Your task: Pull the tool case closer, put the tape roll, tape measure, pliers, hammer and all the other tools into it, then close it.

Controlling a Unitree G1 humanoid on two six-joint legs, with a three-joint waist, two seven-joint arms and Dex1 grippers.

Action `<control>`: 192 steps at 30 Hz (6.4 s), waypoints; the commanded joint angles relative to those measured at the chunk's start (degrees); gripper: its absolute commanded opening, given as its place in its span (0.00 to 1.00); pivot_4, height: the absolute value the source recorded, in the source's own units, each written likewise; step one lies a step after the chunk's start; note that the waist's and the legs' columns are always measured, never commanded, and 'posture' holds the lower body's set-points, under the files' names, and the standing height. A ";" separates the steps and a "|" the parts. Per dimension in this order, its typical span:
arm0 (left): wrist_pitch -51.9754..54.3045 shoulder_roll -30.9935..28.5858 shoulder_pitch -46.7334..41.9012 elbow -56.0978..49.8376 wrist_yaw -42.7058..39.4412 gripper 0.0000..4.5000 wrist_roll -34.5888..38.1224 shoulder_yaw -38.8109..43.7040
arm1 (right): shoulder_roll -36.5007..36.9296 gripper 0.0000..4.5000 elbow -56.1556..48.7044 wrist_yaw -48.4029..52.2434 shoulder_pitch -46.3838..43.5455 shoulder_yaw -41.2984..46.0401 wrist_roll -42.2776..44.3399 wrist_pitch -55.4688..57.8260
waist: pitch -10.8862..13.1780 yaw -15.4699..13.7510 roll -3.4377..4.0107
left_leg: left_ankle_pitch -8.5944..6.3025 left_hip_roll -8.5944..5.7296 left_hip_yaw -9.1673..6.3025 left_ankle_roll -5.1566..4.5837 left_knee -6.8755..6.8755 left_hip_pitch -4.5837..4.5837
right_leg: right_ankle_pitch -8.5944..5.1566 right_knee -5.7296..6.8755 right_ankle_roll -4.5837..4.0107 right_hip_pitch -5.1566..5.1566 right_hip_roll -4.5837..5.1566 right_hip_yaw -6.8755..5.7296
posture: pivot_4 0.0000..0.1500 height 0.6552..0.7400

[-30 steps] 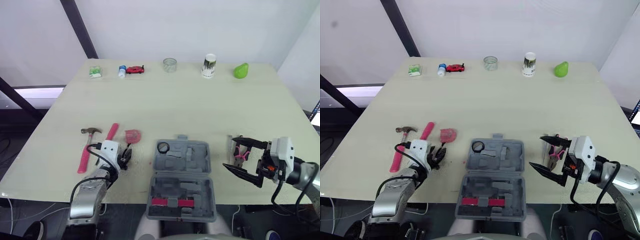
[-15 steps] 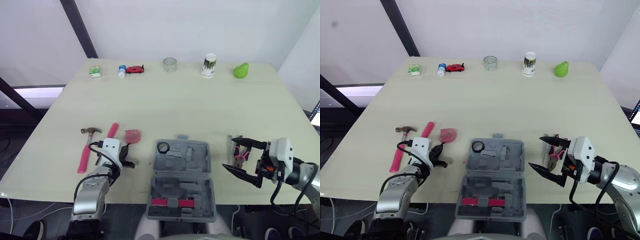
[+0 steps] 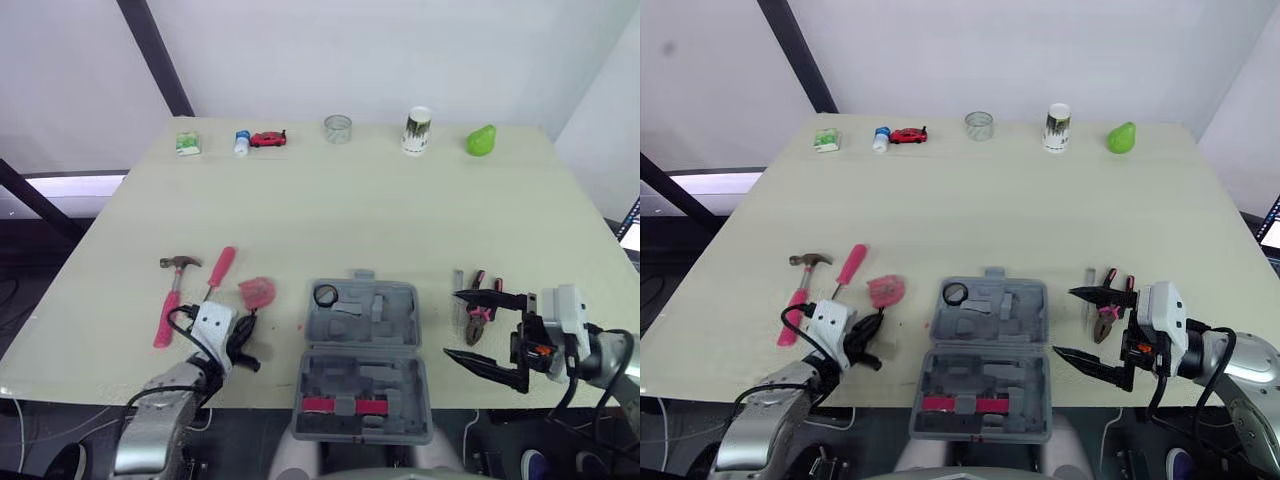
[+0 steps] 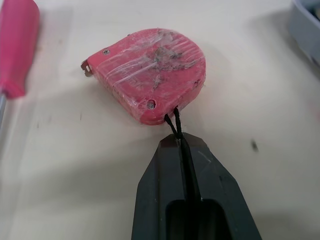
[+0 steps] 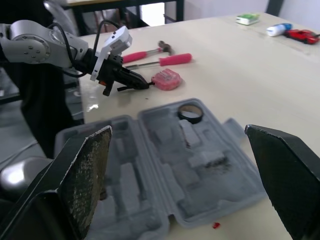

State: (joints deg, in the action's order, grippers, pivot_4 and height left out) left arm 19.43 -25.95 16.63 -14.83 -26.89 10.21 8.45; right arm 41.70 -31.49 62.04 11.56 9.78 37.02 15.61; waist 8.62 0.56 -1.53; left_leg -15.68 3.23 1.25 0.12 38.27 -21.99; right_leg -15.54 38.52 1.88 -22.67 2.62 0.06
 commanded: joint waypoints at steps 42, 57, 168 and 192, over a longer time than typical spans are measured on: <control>-19.73 -3.38 26.15 -8.22 -17.82 0.99 7.89 10.40 | 0.80 1.00 0.24 4.63 -2.69 -1.39 0.10 -2.12 | 0.39 -0.22 -0.05 | -0.04 0.00 0.00 -0.05 0.00 -0.36 | -0.11 -0.48 -0.20 -0.03 0.02 -0.31 | 1.00 1.00; -30.50 -16.12 8.44 10.46 -39.93 0.99 11.93 9.98 | 0.95 1.00 -0.16 4.92 -3.54 -3.18 -1.33 -2.88 | 0.37 -1.27 0.02 | -0.03 0.00 0.02 -0.05 0.04 -0.46 | -0.01 -0.52 -0.02 -0.02 0.00 -0.42 | 1.00 1.00; -36.78 7.60 -54.95 34.56 -55.40 1.00 5.29 -23.48 | 5.69 0.12 3.39 -71.60 -18.59 -8.46 75.98 35.82 | 0.36 -1.25 0.08 | -0.02 -0.03 -0.34 -0.08 0.35 -0.81 | 0.09 -0.34 0.11 -0.05 -0.18 -0.48 | 1.00 1.00; -17.30 -19.53 -37.48 7.11 -65.60 1.00 26.76 -19.96 | 2.74 0.12 17.99 -55.69 -0.15 -4.40 51.48 44.49 | 0.37 -1.38 0.20 | -0.02 0.03 -0.31 -0.08 0.28 -0.80 | 0.08 -0.46 0.10 -0.05 -0.52 -0.03 | 1.00 1.00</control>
State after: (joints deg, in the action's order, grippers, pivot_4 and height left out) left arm 2.02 -45.03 -21.55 -4.62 -89.84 36.21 -13.32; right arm 45.17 -13.03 5.70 12.05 4.20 89.39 58.98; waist 8.99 -0.81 -1.33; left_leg -15.70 3.26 0.94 0.04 38.55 -22.79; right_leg -15.47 38.05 1.98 -22.73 2.09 0.05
